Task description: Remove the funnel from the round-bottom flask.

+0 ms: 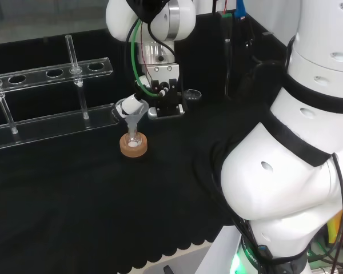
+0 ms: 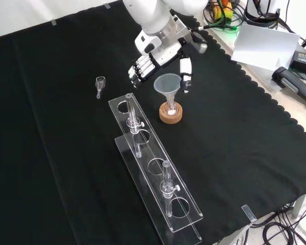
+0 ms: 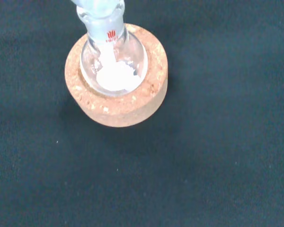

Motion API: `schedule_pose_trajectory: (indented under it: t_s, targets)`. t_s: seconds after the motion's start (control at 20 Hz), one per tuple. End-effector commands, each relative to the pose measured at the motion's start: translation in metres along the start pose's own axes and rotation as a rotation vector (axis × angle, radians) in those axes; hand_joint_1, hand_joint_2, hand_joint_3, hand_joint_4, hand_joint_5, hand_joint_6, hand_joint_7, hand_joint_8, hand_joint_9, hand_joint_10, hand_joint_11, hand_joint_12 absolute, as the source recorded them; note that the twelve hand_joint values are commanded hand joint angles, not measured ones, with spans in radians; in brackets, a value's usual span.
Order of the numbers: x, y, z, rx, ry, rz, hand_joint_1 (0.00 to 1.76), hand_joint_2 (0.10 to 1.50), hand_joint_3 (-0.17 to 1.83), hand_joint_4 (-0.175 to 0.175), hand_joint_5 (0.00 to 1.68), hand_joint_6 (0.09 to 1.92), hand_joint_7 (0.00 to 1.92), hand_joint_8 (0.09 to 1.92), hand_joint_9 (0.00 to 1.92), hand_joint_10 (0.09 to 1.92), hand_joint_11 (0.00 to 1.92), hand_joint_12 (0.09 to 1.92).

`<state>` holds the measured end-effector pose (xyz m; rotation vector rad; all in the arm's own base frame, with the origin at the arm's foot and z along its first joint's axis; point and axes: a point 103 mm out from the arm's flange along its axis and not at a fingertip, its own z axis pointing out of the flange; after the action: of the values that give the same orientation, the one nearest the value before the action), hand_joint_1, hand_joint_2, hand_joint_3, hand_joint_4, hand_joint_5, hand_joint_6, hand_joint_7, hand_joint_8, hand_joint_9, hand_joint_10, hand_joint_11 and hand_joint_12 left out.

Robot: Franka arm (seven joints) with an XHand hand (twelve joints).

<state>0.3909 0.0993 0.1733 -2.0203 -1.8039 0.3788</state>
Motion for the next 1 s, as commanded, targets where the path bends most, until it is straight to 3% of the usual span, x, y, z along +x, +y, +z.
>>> schedule_pose_trajectory:
  t_s: [0.05, 0.35, 0.45, 0.6, 0.8, 1.0]
  targets:
    - [-0.008, 0.000, 0.001, -0.007, 0.005, -0.002, 0.44, 0.62, 0.02, -0.068, 0.00, 0.09, 0.09, 0.09, 0.00, 0.09, 0.00, 0.09]
    - [0.002, -0.006, -0.001, 0.000, 0.001, -0.008, 0.44, 0.63, 0.02, -0.072, 0.00, 0.09, 0.13, 0.09, 0.04, 0.09, 0.00, 0.09]
    - [0.008, -0.006, 0.001, 0.002, 0.035, -0.016, 0.44, 0.63, 0.02, -0.072, 0.00, 0.09, 0.14, 0.09, 0.05, 0.09, 0.00, 0.09]
    - [0.004, -0.005, 0.004, 0.001, 0.080, -0.027, 0.44, 0.63, 0.02, -0.073, 0.00, 0.09, 0.19, 0.09, 0.08, 0.09, 0.00, 0.09]
    - [-0.006, -0.004, 0.004, -0.009, 0.088, -0.029, 0.44, 0.64, 0.02, -0.077, 0.02, 0.09, 0.30, 0.15, 0.18, 0.09, 0.00, 0.09]
    - [-0.013, -0.006, 0.002, -0.013, 0.069, -0.014, 0.46, 0.65, 0.01, -0.073, 0.10, 0.09, 0.29, 0.37, 0.10, 0.54, 0.00, 0.09]
